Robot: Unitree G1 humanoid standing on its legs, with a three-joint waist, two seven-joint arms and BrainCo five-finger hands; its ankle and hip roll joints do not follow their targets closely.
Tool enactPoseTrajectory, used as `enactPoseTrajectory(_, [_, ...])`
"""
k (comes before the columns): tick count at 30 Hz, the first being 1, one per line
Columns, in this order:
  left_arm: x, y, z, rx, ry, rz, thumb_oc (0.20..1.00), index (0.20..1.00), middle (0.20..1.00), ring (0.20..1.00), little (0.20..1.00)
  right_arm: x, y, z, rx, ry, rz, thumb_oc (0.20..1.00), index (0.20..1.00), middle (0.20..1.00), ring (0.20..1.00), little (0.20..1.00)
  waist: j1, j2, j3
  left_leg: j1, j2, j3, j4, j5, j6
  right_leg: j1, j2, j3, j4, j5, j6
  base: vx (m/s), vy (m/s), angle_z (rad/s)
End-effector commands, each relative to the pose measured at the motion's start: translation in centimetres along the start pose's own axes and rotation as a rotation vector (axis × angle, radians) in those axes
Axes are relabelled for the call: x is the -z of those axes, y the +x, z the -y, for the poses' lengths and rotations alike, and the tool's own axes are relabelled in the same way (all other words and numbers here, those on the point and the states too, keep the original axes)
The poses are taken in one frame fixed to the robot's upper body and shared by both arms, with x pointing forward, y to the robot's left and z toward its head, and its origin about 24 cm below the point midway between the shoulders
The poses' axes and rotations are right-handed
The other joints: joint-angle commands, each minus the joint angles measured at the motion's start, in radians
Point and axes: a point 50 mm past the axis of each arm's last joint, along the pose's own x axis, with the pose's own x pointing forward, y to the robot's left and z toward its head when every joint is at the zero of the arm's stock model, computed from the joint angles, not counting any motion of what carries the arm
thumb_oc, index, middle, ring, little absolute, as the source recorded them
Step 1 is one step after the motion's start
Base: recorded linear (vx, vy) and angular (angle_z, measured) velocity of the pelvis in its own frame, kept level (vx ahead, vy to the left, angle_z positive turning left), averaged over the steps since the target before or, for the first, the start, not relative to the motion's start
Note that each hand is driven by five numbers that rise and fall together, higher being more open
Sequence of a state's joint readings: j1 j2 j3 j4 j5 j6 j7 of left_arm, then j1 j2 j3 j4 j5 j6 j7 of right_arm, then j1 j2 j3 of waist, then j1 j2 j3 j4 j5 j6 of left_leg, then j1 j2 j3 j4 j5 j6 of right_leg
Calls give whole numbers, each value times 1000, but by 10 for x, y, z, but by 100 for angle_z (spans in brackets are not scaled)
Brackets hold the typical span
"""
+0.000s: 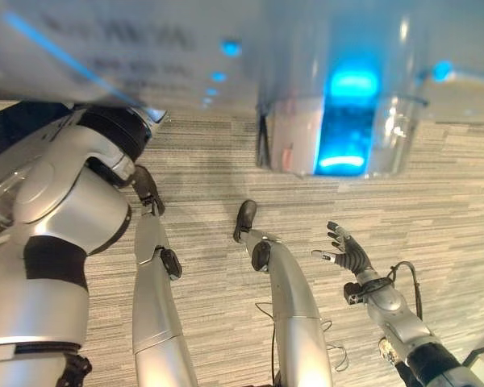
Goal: Grab the laundry basket,head to the washer,open it,put in the laundry and shut it.
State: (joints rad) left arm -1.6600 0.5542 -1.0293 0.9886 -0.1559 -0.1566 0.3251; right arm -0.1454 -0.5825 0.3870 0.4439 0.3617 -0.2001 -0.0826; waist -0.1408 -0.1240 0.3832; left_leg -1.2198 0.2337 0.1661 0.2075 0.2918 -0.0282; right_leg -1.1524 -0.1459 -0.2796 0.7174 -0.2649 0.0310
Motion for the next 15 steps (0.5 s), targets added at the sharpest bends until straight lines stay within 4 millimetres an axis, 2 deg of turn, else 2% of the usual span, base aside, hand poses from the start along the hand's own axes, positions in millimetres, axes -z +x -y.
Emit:
enactPoseTrajectory(1, [-35, 24, -37, -114, 569, 149, 1000, 1000, 1000, 1000, 1000, 20, -12, 5, -17, -35, -59, 1000, 1000, 1000, 1000, 1000, -33, 26, -62, 8, 50, -15, 158, -192, -49, 189, 99, 18, -193, 5, -44, 1, 15, 8])
enactPoseTrajectory(2, [-35, 24, -36, -114, 573, 149, 1000, 1000, 1000, 1000, 1000, 20, -12, 4, -18, -35, -59, 1000, 1000, 1000, 1000, 1000, -33, 25, -60, 11, 50, -15, 156, -192, -50, 192, 98, 18, -194, 5, -44, 7, -16, 5])
enactPoseTrajectory(4, [-27, 19, -23, -65, 714, 163, 1000, 1000, 1000, 1000, 1000, 25, -13, 4, -20, -43, -78, 1000, 1000, 1000, 1000, 1000, -29, 30, -59, 36, 46, -17, 140, -188, -53, 212, 99, 19, -208, 6, -43, 0, 0, 0])
enactPoseTrajectory(5, [-20, 13, -9, -13, 775, 184, 1000, 1000, 1000, 1000, 1000, 31, -16, 4, -17, -55, -102, 1000, 1000, 1000, 1000, 1000, -21, 32, -54, 66, 40, -18, 113, -178, -58, 235, 102, 23, -224, 8, -41, 11, -14, 4])
enactPoseTrajectory(8, [-19, 6, 3, 12, 805, 230, 1000, 1000, 1000, 1000, 1000, 38, -19, 1, -21, -56, -126, 1000, 1000, 1000, 1000, 1000, -13, 34, -49, 101, 33, -17, 81, -165, -64, 266, 107, 23, -250, 9, -38, 13, -7, 7])
enactPoseTrajectory(11, [-9, -9, 21, 40, 801, 262, 1000, 1000, 1000, 1000, 1000, 44, -24, -3, -26, -59, -144, 1000, 1000, 1000, 1000, 1000, 1, 36, -39, 150, 25, -19, 41, -144, -73, 306, 113, 21, -274, 14, -32, 7, -23, 9])
enactPoseTrajectory(12, [-3, -14, 26, 56, 775, 252, 1000, 1000, 1000, 1000, 1000, 46, -25, -4, -23, -59, -146, 1000, 1000, 1000, 1000, 1000, 5, 36, -36, 166, 21, -23, 29, -139, -75, 317, 116, 24, -278, 12, -33, 9, -33, -4])
enactPoseTrajectory(13, [10, -29, 38, 99, 688, 220, 1000, 1000, 1000, 1000, 1000, 50, -27, -4, -10, -60, -167, 1000, 1000, 1000, 1000, 1000, 17, 37, -29, 194, 18, -22, 12, -127, -80, 338, 117, 21, -288, 15, -32, 4, -28, -13])
enactPoseTrajectory(15, [17, -38, 45, 122, 626, 194, 1000, 1000, 1000, 1000, 1000, 54, -29, -5, -7, -63, -183, 1000, 1000, 1000, 1000, 1000, 21, 39, -27, 217, 14, -22, -3, -120, -82, 358, 118, 19, -300, 16, -32, 1, -17, -4])
